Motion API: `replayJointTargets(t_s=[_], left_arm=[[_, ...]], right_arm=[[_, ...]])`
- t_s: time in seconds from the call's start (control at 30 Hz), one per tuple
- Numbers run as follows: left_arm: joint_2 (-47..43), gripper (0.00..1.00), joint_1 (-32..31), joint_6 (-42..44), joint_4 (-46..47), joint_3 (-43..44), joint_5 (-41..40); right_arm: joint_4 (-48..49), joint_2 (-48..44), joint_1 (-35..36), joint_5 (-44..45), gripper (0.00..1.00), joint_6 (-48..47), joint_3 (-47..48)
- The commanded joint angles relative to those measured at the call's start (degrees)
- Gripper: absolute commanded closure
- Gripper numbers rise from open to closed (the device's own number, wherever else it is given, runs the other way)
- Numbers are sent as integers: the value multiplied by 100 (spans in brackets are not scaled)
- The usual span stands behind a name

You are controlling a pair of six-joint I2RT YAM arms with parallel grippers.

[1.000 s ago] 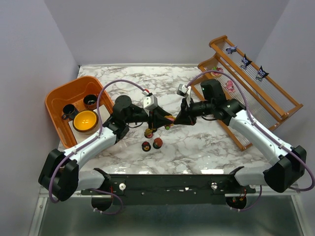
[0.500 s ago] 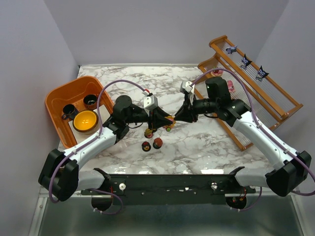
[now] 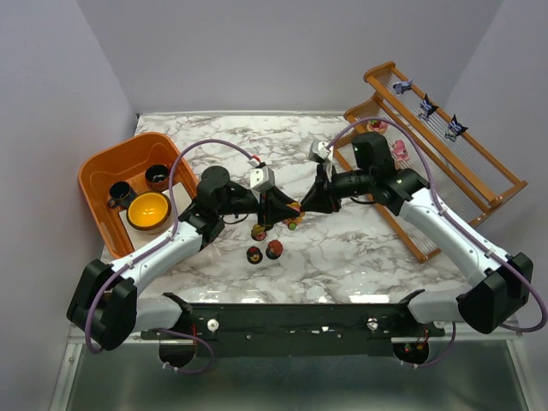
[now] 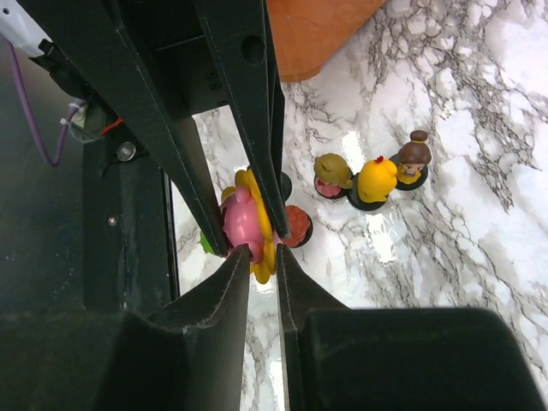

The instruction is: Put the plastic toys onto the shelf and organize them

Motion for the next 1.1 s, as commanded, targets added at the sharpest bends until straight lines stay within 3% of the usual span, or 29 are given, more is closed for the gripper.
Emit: replayJointTargets(t_s=[0.0, 0.23, 0.6, 1.07], left_arm=[[-115, 100, -21, -100, 426, -16, 93], [-133, 100, -30, -109, 531, -68, 40], [-212, 100, -30, 32, 417, -121, 22], [-71, 100, -30, -241, 883, -42, -109]], right_arm=[[-234, 217, 5, -571, 77, 18, 119], [-454, 437, 5, -791, 88, 1, 199], [-762, 340, -110, -387, 88, -201, 199], [-964, 525, -127, -1099, 88, -245, 295]])
